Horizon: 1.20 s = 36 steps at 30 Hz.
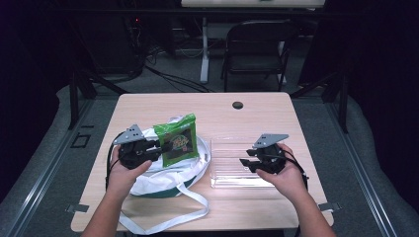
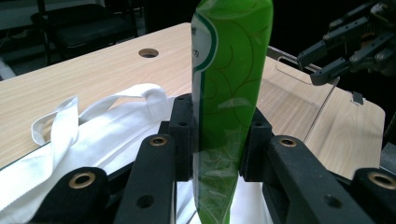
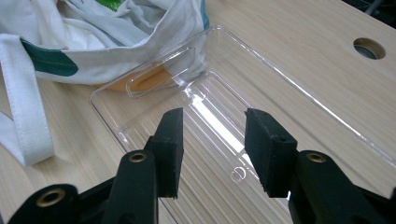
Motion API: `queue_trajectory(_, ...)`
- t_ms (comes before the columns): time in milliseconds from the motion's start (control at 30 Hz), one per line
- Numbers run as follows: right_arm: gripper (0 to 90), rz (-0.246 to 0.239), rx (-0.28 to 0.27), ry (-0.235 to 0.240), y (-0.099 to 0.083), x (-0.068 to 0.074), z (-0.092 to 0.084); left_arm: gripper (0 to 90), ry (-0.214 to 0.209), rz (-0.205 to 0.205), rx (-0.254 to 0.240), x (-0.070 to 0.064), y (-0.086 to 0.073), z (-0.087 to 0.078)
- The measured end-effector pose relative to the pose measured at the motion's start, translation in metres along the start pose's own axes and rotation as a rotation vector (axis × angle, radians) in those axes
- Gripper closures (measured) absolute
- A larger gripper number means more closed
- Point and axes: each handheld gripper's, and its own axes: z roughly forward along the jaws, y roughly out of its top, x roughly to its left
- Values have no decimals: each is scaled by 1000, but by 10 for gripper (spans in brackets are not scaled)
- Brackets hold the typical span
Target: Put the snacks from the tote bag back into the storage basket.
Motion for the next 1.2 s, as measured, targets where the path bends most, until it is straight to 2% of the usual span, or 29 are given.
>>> queue_trajectory(333,576,-79,57,32,25,-5,-7,721,-17,16,-17,-5,3,-1)
queue_trajectory(733,582,-226,120,83,67,7,-12,721,-30,21,-25,-11,4,3)
queue_trajectory(867,583,-257,116,101,80,11,-13,720,-29,24,-20,-11,4,4)
queue_trajectory(1033,583,-294,146,106,89,11,-10,721,-32,26,-26,-12,4,4)
queue_trajectory(1067,584,-329,170,101,94,12,-9,721,-31,31,-26,-12,5,3)
queue_trajectory(1200,587,-362,178,109,101,14,-9,721,-31,30,-30,-12,5,2)
